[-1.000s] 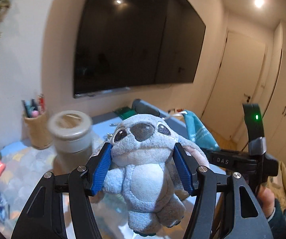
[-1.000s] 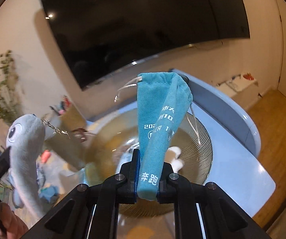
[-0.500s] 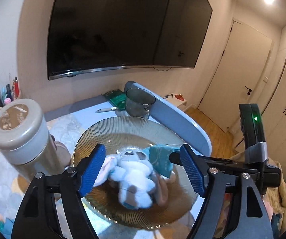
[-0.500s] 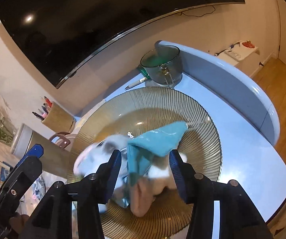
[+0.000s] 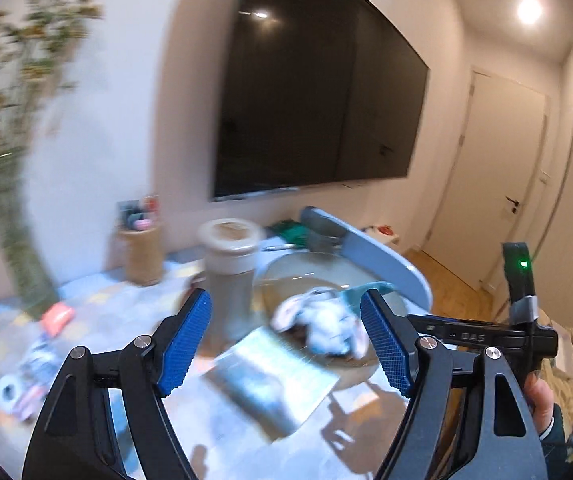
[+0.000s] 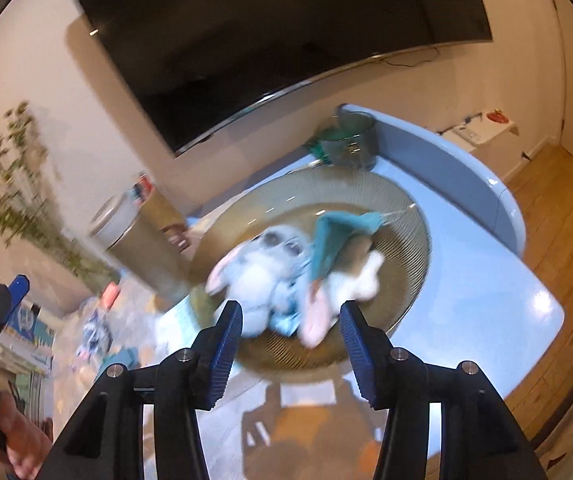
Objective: Organize soft objects
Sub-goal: 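Move both open tools back over the desk items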
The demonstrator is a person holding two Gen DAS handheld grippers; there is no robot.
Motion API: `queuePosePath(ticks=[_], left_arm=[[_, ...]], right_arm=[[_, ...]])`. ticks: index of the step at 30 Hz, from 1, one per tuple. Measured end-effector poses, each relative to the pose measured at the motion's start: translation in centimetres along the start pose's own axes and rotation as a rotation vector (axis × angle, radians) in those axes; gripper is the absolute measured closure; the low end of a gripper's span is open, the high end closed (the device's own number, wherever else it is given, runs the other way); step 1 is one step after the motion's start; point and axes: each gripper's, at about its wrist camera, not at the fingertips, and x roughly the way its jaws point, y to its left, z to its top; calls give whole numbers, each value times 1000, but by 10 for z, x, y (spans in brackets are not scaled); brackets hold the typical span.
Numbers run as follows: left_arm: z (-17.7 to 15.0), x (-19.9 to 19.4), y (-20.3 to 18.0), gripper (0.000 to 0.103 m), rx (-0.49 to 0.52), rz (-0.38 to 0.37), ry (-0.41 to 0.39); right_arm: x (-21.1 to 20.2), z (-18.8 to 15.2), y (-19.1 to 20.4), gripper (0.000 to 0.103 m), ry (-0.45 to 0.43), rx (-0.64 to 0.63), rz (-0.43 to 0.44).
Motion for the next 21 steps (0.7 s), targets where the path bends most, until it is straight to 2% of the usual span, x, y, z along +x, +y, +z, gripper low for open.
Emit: queuePosePath(ticks=[4, 8, 11, 13, 15, 16, 17, 21], left_arm=[[-12, -59, 46, 27, -48, 68, -64], [-31, -111, 94, 17, -120, 143, -139], [-52, -138, 134, 17, -197, 242, -153], [-71, -151, 162, 17, -257, 355, -169], [-90, -150, 186, 17, -289, 436, -135], [-102, -147, 200, 17, -305, 482, -100], [-112, -143, 211, 17, -318, 511, -68], [-163, -112, 254, 17, -375, 571, 82]], right_arm=[[-9, -21, 39, 53, 5, -57, 61], [-2, -44, 96, 53, 35, -170, 101], [10, -65, 144, 53, 68, -265, 143], [21, -83, 178, 53, 84, -329, 183], [33, -99, 203, 52, 89, -375, 212], [43, -109, 217, 47, 101, -395, 230], [56, -120, 230, 46, 120, -411, 250], [102, -159, 265, 46, 142, -481, 256]])
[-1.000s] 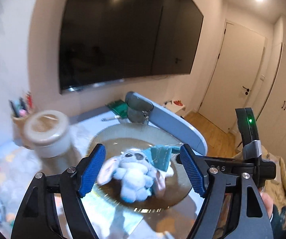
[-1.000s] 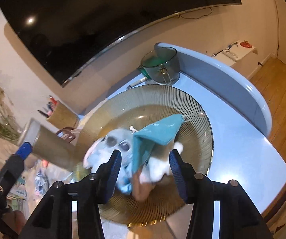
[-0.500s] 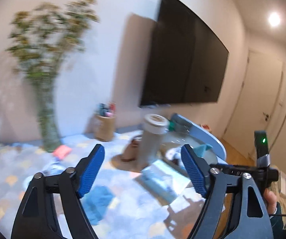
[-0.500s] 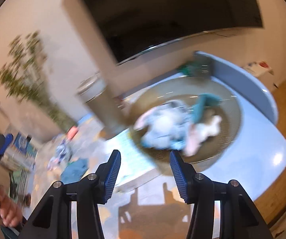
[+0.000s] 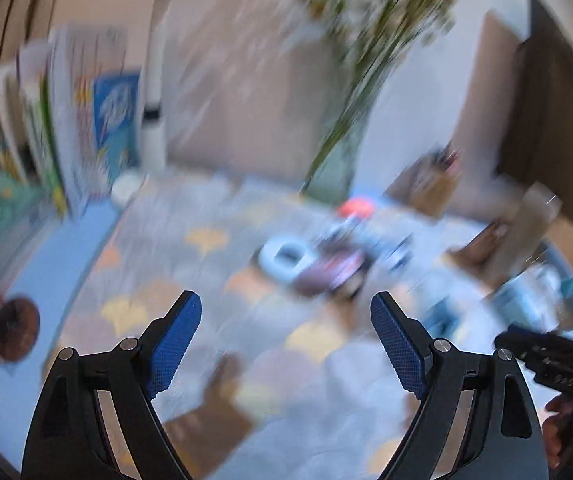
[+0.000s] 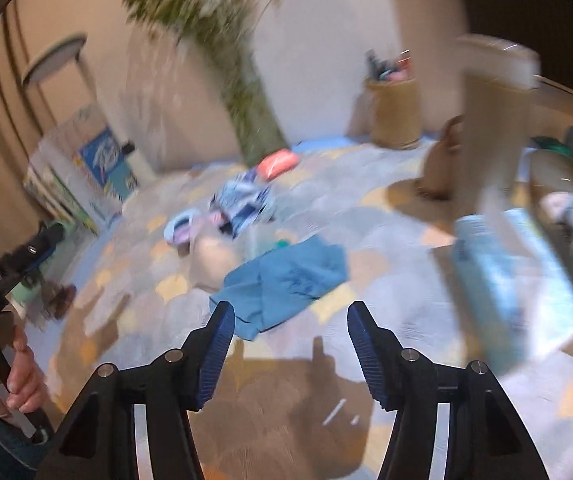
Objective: Organize soft objects
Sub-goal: 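Move both open tools back over the desk items, then grasp the clear plastic bag with left tool while right tool grasps the blue cloth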
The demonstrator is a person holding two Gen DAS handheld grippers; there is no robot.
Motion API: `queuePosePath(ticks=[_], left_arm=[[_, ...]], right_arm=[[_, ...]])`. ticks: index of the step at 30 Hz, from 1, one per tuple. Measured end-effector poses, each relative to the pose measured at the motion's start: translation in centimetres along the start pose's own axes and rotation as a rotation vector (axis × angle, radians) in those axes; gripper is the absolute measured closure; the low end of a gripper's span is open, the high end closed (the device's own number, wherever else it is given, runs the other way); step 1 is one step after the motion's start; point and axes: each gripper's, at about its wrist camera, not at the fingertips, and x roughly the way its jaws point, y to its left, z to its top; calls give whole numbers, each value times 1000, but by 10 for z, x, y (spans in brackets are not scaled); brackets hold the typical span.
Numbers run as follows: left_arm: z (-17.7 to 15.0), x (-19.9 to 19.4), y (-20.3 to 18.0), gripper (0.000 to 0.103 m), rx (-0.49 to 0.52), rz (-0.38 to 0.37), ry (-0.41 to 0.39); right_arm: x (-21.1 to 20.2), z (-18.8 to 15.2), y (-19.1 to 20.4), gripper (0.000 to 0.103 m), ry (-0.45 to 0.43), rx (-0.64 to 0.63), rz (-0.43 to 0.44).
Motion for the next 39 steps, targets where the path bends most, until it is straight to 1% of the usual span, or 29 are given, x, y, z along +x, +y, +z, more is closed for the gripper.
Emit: queuePosePath(ticks=[1, 3, 4, 6, 8, 10, 12, 14, 16, 18, 21, 23, 24, 26, 28, 29, 31, 32, 33, 34, 35, 36, 37, 39], left_arm=[[-5, 9, 6, 17, -10, 9, 20], [-17, 26, 16, 17, -34, 17, 47], [-21, 30, 19, 17, -43, 20, 55], [-28, 37, 25, 17, -60, 22, 71], [-32, 42, 26, 17, -78, 22, 97], [-32, 42, 29, 17, -89, 30, 98], [-35, 42, 31, 17, -100, 31, 98], [-36, 39, 31, 17, -102, 32, 83], [-36, 37, 30, 17, -97, 33, 71], [-36, 37, 29, 17, -87, 30, 74], [-36, 37, 26, 17, -73, 36, 76], [-36, 37, 25, 17, -64, 36, 75], [-36, 37, 24, 17, -59, 37, 76], [-36, 38, 24, 17, -55, 38, 79], [-36, 38, 24, 17, -53, 40, 82], [-36, 39, 24, 17, -51, 40, 86], [-37, 41, 22, 17, -45, 46, 100], [-37, 41, 21, 17, -38, 46, 105], [-37, 42, 20, 17, -28, 45, 108], [-37, 42, 17, 17, -17, 44, 111], [-36, 42, 14, 17, 0, 47, 113], [-36, 41, 11, 17, 16, 50, 114], [-35, 39, 5, 17, 35, 51, 113], [-32, 33, -7, 17, 58, 25, 117]], right_arm=[[9, -3, 4, 46, 3, -15, -8], [34, -14, 13, 46, 33, -61, -57], [44, -18, 17, 46, 50, -78, -68], [55, -23, 17, 46, 75, -83, -52], [61, -24, 13, 46, 101, -77, -60], [59, -24, 8, 46, 89, -67, -47], [59, -26, 4, 46, 96, -54, -34], [60, -25, -1, 46, 108, -29, -12], [58, -25, -4, 46, 105, -9, -8], [57, -26, -2, 45, 104, -10, -13], [58, -24, 5, 45, 118, -30, -46], [60, -18, 10, 45, 130, -19, -8], [61, -14, 13, 44, 135, -15, 16], [67, -6, 20, 38, 140, -35, 10], [74, 0, 27, 19, 128, -65, -17], [77, 2, 29, 17, 121, -75, -24], [88, 4, 31, 18, 121, -92, -45], [91, 3, 31, 22, 129, -95, -58], [94, 3, 29, 43, 138, -92, -66], [95, 2, 26, 55, 148, -89, -71], [92, 1, 22, 60, 133, -87, -75], [90, 2, 17, 76, 126, -80, -62], [85, 2, 10, 87, 120, -65, -32], [74, 1, -2, 88, 91, -45, -18]])
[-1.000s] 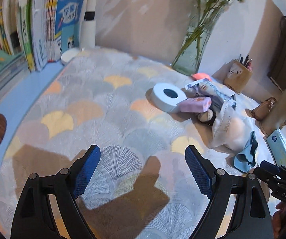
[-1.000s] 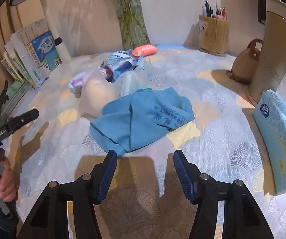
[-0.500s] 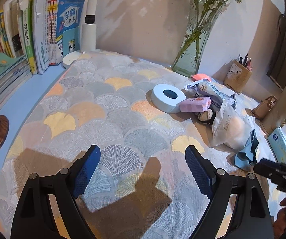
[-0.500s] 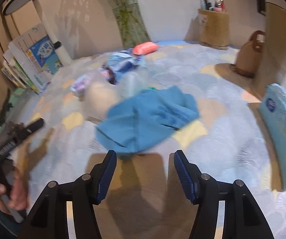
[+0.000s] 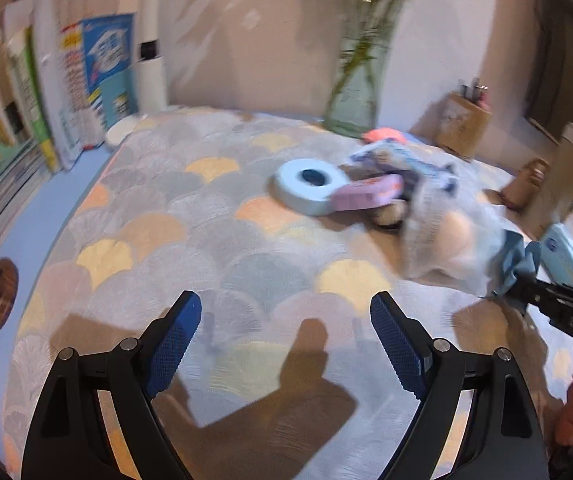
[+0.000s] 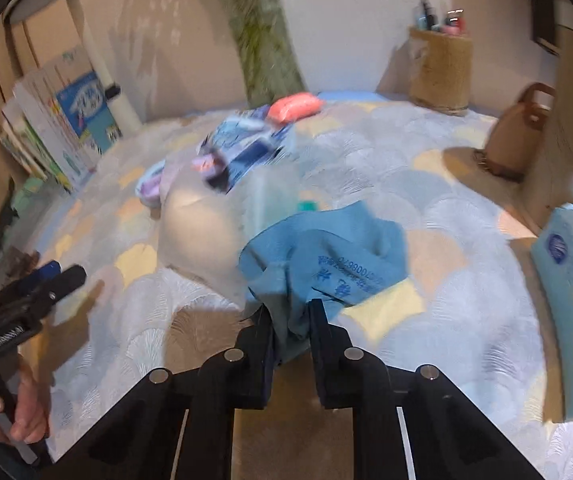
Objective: Organize soft objects
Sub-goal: 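Grasp the clear plastic bag with left tool while right tool grasps the blue cloth, then carry plastic bag and blue cloth to the glass bowl and open both tools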
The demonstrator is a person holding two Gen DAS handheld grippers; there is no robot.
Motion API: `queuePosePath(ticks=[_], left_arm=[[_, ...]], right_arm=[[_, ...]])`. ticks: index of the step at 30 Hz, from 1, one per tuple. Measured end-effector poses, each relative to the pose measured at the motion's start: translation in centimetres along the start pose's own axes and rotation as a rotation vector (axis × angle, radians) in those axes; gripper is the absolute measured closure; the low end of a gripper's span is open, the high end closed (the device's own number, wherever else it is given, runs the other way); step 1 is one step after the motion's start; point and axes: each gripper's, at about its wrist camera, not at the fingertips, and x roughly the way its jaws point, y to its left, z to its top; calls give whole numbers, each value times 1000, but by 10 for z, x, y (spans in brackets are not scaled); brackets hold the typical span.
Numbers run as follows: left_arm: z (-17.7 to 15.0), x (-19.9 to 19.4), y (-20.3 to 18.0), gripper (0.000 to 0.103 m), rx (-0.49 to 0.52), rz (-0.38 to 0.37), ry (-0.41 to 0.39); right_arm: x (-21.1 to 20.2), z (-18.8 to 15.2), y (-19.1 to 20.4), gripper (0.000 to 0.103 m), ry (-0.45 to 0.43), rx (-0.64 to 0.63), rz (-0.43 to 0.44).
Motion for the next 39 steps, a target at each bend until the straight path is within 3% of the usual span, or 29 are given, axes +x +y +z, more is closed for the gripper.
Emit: queuePosePath(ticks=[4, 7, 14, 15, 17, 18, 19, 20, 26, 27, 29, 31, 33, 39], left_arm=[[13, -9, -41, 17, 68, -78, 16], [24, 2, -74, 17, 121, -123, 42], [37, 59, -116, 19, 162, -112, 116], [37, 62, -119, 20, 167, -106, 116], [36, 67, -120, 35, 167, -128, 125], [35, 68, -119, 39, 163, -139, 124], [34, 67, -119, 49, 163, -150, 118], [33, 67, -118, 53, 167, -162, 111], [26, 45, -118, 60, 171, -188, 74], [24, 38, -116, 60, 162, -196, 62], [21, 27, -112, 60, 150, -205, 44], [18, 15, -108, 60, 141, -205, 27], [15, 4, -103, 60, 126, -213, 18], [18, -28, -105, 61, 121, -231, -28]], right_arm=[[-20, -4, -22, 88, -33, 29, -22], [-32, -6, -34, 88, -26, 53, 37], [-38, -13, -52, 88, 51, 59, 65], [-33, -12, -53, 85, 72, 49, 52], [-25, -9, -55, 75, 97, 33, 11], [-22, -8, -55, 61, 101, 25, 0], [-18, -6, -56, 45, 98, 18, -2], [-15, -4, -56, 41, 87, 14, -1], [4, 5, -53, 39, 70, 0, -12], [4, 4, -50, 39, 66, -14, -24], [3, 1, -47, 51, 60, -35, -57], [1, -1, -43, 78, 53, -57, -66], [-4, -5, -40, 87, 49, -58, -46], [-39, -15, -28, 89, -7, -17, 55]])
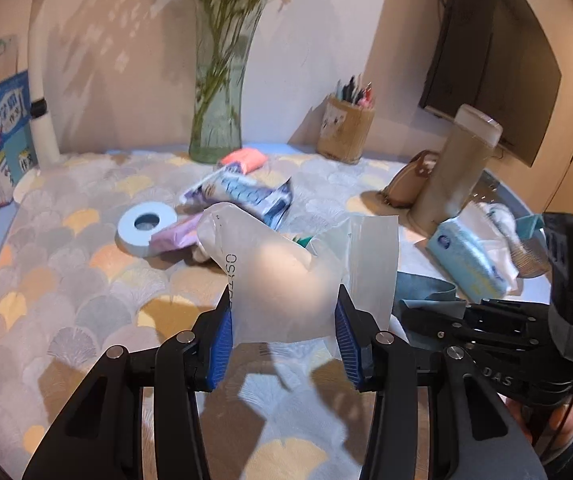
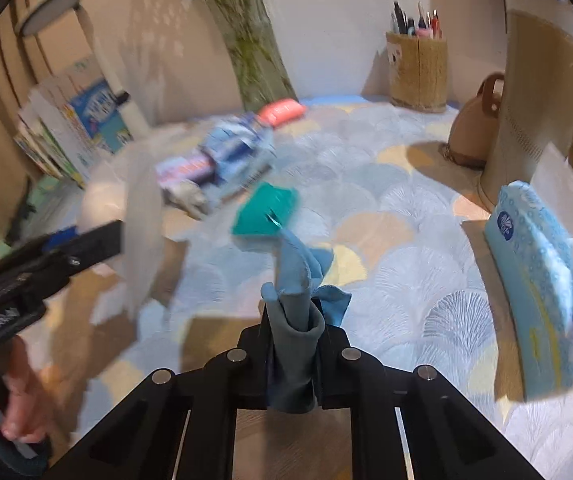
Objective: Organize soft objects
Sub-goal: 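Carry plastic bag and blue cloth to the glass bowl and open both tools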
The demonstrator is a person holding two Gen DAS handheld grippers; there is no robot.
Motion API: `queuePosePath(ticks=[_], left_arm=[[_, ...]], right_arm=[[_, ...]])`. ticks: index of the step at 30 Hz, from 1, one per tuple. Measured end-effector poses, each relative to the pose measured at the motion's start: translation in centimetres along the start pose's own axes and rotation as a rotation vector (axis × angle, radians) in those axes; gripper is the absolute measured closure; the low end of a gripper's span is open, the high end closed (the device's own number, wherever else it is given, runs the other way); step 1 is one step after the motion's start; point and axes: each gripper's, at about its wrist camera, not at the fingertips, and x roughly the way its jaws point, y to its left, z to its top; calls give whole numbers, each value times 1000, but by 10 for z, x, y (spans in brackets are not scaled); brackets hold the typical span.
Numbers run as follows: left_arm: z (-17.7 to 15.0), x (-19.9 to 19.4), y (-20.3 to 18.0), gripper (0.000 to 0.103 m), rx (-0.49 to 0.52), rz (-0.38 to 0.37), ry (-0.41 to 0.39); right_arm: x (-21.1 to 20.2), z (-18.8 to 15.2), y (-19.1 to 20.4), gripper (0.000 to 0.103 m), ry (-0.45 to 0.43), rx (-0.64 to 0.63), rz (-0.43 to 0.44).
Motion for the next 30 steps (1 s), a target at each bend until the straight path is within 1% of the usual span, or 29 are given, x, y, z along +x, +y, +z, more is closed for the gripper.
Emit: queuePosePath(ticks=[5, 8, 10, 12, 13, 15, 18, 19, 21, 22, 24, 25, 26, 30], left_arm=[[18, -29, -30, 61, 49, -49, -71], [34, -43, -60, 60, 101, -87, -111], [46, -50, -86, 60, 145, -121, -131], [56, -52, -115, 60, 194, -136, -142], [63, -52, -132, 60, 222, -147, -149], [74, -47, -164, 61, 262, -169, -155], [91, -31, -206, 60, 305, -210, -151], [96, -22, -222, 60, 319, -223, -145], [102, -4, -249, 61, 351, -233, -128], [102, 8, -264, 61, 374, -227, -118], [103, 28, -288, 61, 412, -220, -101], [103, 40, -301, 61, 432, -221, -88], [103, 50, -309, 61, 445, -221, -77], [102, 89, -338, 61, 494, -218, -42]], right_arm=[[-59, 6, 10, 90, -115, -16, -8], [-101, 10, 5, 90, -199, -9, -42], [-132, 11, -5, 90, -263, 0, -86], [-160, 12, -21, 90, -317, 16, -136], [-169, 13, -27, 90, -331, 26, -151], [-197, 15, -56, 90, -373, 74, -192], [-223, 20, -94, 90, -411, 139, -236], [-233, 22, -114, 89, -426, 169, -261], [-244, 25, -138, 89, -440, 206, -296], [-248, 29, -158, 90, -443, 235, -315], [-248, 35, -191, 89, -432, 279, -340], [-247, 37, -200, 89, -426, 295, -345], [-244, 39, -219, 89, -418, 333, -347], [-228, 45, -277, 89, -382, 472, -318]])
